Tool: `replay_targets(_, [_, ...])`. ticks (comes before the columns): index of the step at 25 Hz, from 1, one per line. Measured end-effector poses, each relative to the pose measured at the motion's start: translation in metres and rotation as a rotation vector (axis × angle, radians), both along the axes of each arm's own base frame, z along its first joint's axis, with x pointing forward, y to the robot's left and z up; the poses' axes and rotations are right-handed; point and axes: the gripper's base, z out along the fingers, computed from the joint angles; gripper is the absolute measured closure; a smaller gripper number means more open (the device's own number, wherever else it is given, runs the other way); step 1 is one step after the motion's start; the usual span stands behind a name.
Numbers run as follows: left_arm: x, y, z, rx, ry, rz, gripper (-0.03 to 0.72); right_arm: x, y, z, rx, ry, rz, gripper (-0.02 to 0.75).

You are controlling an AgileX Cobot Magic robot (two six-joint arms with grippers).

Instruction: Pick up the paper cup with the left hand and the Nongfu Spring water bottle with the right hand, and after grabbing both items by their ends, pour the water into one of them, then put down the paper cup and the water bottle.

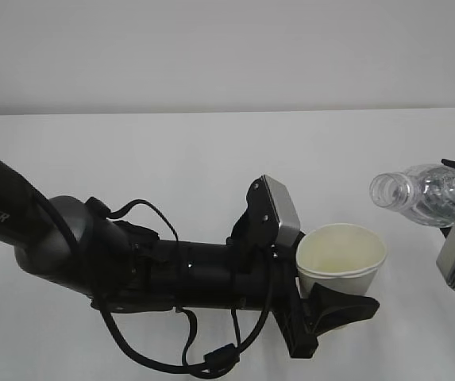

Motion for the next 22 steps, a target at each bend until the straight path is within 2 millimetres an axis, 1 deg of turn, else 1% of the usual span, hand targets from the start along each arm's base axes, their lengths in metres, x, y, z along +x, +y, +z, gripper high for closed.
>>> replay_targets(22, [0.0006,0.0003,-0.0013,0.014,0.003,0.008,0.242,0.0039,0.0007,0.004,-0.059,-0.034,0.022,0.311])
